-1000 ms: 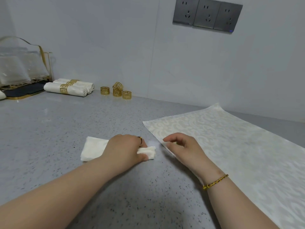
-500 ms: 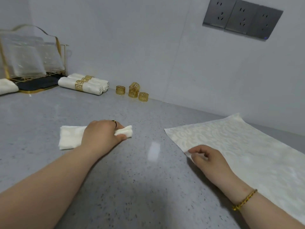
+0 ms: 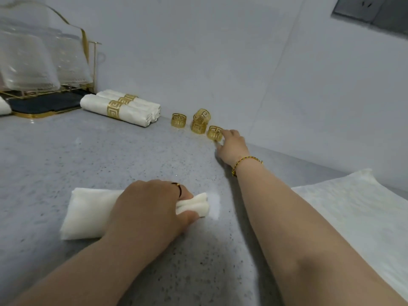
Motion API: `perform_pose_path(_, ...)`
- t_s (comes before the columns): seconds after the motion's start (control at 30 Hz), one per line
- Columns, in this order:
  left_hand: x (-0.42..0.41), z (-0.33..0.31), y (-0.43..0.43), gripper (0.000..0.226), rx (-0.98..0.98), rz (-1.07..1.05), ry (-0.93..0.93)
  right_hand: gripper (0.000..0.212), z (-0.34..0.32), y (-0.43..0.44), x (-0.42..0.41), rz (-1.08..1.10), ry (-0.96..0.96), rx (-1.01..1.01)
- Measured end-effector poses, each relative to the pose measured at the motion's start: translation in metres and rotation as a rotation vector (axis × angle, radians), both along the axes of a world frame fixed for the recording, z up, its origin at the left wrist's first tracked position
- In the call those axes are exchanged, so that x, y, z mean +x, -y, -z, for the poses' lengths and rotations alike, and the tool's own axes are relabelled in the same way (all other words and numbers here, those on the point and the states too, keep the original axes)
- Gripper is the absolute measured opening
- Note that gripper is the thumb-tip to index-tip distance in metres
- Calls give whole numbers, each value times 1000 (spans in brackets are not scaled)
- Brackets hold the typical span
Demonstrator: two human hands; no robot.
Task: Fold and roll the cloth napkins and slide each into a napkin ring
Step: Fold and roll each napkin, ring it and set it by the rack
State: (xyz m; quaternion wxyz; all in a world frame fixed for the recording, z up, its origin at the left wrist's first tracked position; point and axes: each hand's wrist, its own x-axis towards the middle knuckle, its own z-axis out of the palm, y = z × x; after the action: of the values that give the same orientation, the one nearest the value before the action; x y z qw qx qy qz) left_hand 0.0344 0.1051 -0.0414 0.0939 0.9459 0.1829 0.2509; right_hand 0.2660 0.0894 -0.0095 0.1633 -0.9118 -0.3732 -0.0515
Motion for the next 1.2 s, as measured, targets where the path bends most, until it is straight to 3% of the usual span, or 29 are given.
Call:
perform_pose_path(0.13,0,-1,3,41,-25,-8,135,50,0,-21,18,21,18,5)
perform_pose_path(0.3,-2,-7,1,18,-80,-3,91,37,1,-37,30,83,12,27)
perform_pose_path(0.4,-2,-7,4,17,-48,8,87,32,2,-42,33,112,47,63)
perform_pose_path(0.6,-4,-8,5,35,-45,-5,94,15,4,-27,22,16,43,220)
perform_pose_path(0.63,-4,-6,7,41,-24,-2,170,15,1,-17,15,-9,22,281)
perform_pose_path(0.7,-3,1,6,45,-84,-29,136,33,-4,7,-4,-46,-10,413)
perform_pose_path(0.77,-4,-3,6,34,-127,-28,101,41,-9,34,-32,-69,-119,544)
perform_pose_path(0.87,-6,-10,9,31,-173,-16,23,36,-10,83,-78,-12,-369,733)
perform_pose_path(0.97,-10,-13,14,30,-233,-19,22,25,-2,137,-129,25,-772,931)
perform_pose_path(1.03,-11,-18,25,29,-306,-31,55,31,-1,174,-161,28,-1023,1019)
perform_pose_path(1.1,-14,-22,34,27,-373,-33,82,38,0,195,-180,21,-1146,1059)
perform_pose_path(1.2,-21,-30,56,17,-405,39,148,45,-2,210,-193,31,-1184,1146)
